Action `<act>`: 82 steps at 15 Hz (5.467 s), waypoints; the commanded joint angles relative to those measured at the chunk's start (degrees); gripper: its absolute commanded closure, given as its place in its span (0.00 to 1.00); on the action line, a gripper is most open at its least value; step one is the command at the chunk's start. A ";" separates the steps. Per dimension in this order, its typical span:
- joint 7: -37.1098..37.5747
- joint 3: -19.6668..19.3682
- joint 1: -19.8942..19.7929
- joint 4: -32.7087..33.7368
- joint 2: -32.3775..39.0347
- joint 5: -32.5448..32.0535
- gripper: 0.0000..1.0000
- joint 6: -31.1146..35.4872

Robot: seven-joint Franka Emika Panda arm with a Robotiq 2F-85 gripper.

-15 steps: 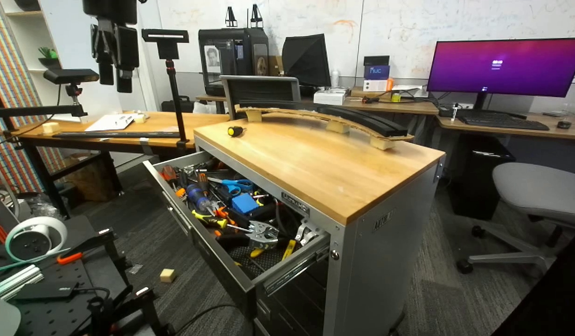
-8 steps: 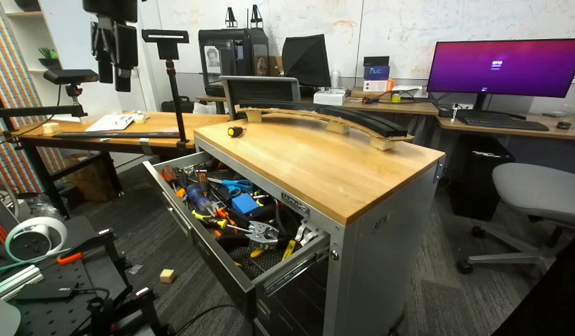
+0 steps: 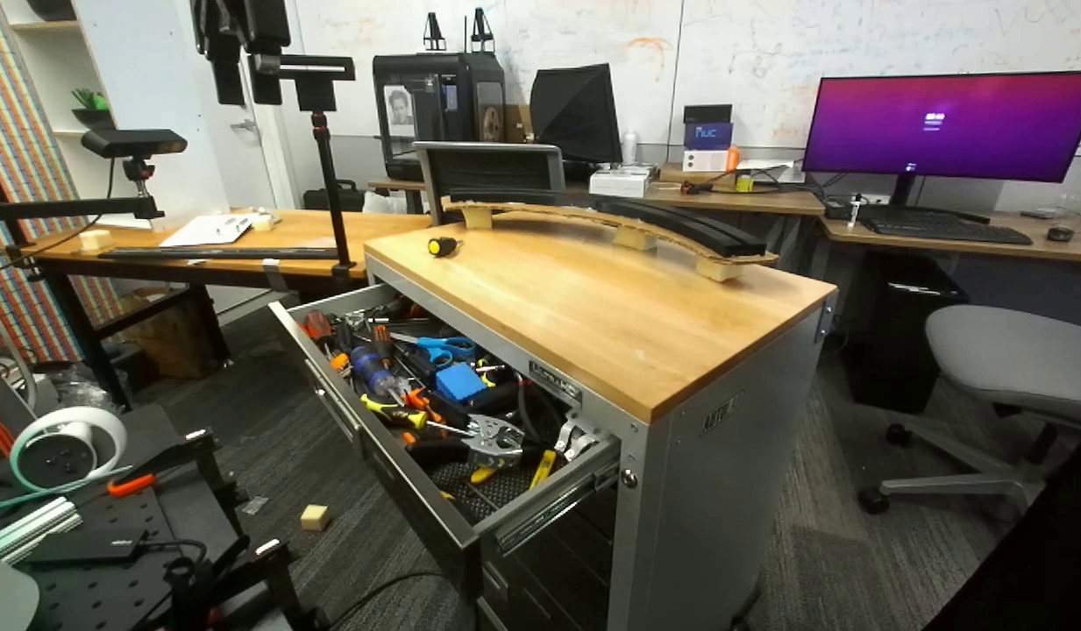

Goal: Put the screwdriver in the drawer and close the drawer

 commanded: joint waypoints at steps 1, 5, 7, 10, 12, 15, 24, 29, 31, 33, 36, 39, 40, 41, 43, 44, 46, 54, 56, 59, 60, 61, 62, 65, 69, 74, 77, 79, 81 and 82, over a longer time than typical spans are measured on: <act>-0.01 0.08 -0.03 0.14 0.20 0.00 0.00 -0.14; 0.00 0.10 -0.02 0.14 0.53 -0.04 0.00 -0.14; 0.00 0.10 -0.02 0.14 0.53 -0.04 0.00 -0.14; 0.00 0.10 -0.02 0.14 0.53 -0.04 0.00 -0.14; 0.00 0.10 -0.02 0.14 0.53 -0.04 0.00 -0.14; 0.00 0.10 -0.02 0.14 0.53 -0.04 0.00 -0.14; -0.09 2.75 5.11 -3.32 7.90 15.18 0.00 31.60; -0.25 6.05 6.06 -1.66 15.36 9.71 0.00 38.02; -0.29 7.13 6.33 -1.39 19.56 7.82 0.00 42.20; 1.23 8.28 5.94 -1.22 24.45 5.53 0.00 48.68; 3.90 9.32 5.45 -0.36 32.03 1.70 0.00 58.96; 8.81 8.68 5.00 1.66 39.42 -4.95 0.00 67.26; 10.49 8.10 5.32 2.55 41.45 -6.99 0.00 68.86; 12.91 7.92 5.14 3.08 42.70 -10.11 0.00 70.21; 17.48 5.82 6.27 5.19 45.86 -17.17 0.00 72.05; 19.40 4.91 6.88 6.49 47.24 -19.86 0.00 72.46; 23.22 3.10 8.04 8.73 49.67 -24.87 0.00 73.25; 36.99 -6.75 16.28 15.36 57.29 -41.07 0.34 76.68; 39.43 -9.68 18.57 16.13 57.83 -45.54 0.51 76.67; 43.85 -13.81 21.53 16.98 57.83 -51.54 0.73 76.41; 44.59 -14.14 21.66 16.81 57.40 -52.12 0.82 76.22; 44.55 -13.86 21.38 16.35 56.98 -51.71 0.88 75.86; 41.12 -11.02 19.34 14.34 55.75 -47.74 0.88 74.83; 24.70 4.32 9.20 4.58 50.20 -30.30 0.88 73.78; 10.14 22.32 0.25 -1.07 46.81 -10.94 0.88 68.97; -4.09 28.07 -3.01 -0.79 37.58 7.06 0.88 55.51; -2.87 20.18 0.59 -1.70 33.33 0.53 0.88 55.93; -1.62 16.43 2.14 -2.28 31.72 -3.49 0.88 56.19; -1.95 14.08 3.34 -2.46 30.93 -4.05 0.38 55.10; -2.25 13.21 3.97 -2.58 30.65 -3.29 0.38 54.37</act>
